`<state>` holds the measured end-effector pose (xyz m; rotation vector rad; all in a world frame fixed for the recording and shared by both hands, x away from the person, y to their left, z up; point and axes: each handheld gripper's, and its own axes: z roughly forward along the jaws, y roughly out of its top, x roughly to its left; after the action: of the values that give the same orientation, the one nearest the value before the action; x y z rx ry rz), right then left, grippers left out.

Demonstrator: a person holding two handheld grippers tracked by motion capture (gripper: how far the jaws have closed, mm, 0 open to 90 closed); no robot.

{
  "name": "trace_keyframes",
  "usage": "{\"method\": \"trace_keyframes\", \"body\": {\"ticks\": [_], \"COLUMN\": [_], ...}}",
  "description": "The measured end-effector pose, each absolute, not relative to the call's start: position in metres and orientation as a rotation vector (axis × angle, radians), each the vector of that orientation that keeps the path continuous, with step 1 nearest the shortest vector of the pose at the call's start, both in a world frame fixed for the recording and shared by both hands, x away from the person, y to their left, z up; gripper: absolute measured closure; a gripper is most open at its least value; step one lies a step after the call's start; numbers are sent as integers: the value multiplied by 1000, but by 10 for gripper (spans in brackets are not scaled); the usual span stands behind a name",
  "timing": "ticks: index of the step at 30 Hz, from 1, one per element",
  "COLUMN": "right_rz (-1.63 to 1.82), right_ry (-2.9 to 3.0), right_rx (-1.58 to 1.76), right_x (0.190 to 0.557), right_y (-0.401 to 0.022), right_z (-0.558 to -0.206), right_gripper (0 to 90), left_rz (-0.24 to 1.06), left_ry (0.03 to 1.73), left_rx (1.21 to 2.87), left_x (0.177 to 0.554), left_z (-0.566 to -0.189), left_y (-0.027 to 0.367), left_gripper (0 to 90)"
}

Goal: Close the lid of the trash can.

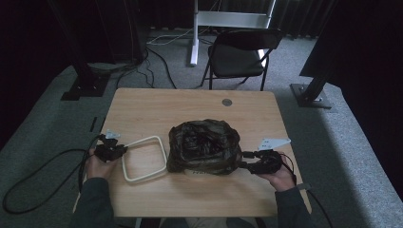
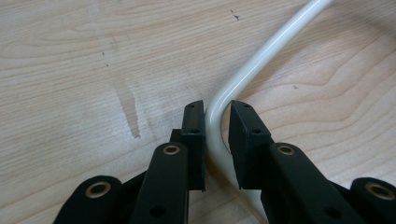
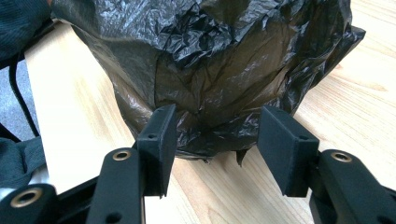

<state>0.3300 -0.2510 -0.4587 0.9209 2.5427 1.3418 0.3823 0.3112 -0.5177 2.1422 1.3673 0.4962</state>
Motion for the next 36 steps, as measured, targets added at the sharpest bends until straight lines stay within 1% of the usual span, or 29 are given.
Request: {"method": "trace_keyframes", "body": {"ticks": [9,15,18,31,36], "right_rz": [1347,1344,1344,1345,1345], "right_ry": [2538,2542,2541,2539,2540], "right_rx": [923,920,923,925,922], "right_x": [330,329,330,330,330], "right_y": [-252,-251,-251,-252,-251], "right_z": [-458,-458,-458,-458,-458], "right_gripper": [471,471,471,471,471], "left_rz": [511,507,496,512,504], "left_ry": [1368,1384,1377,1353,1339], "left_rx": [2122,2077,2045,2161,2180], "left_x": [378,376,375,380,380], "left_z": [-509,-507,-504,-514,-520], "left_y": [322,331,332,317,313], "left_gripper": [773,774,793,800,801]}}
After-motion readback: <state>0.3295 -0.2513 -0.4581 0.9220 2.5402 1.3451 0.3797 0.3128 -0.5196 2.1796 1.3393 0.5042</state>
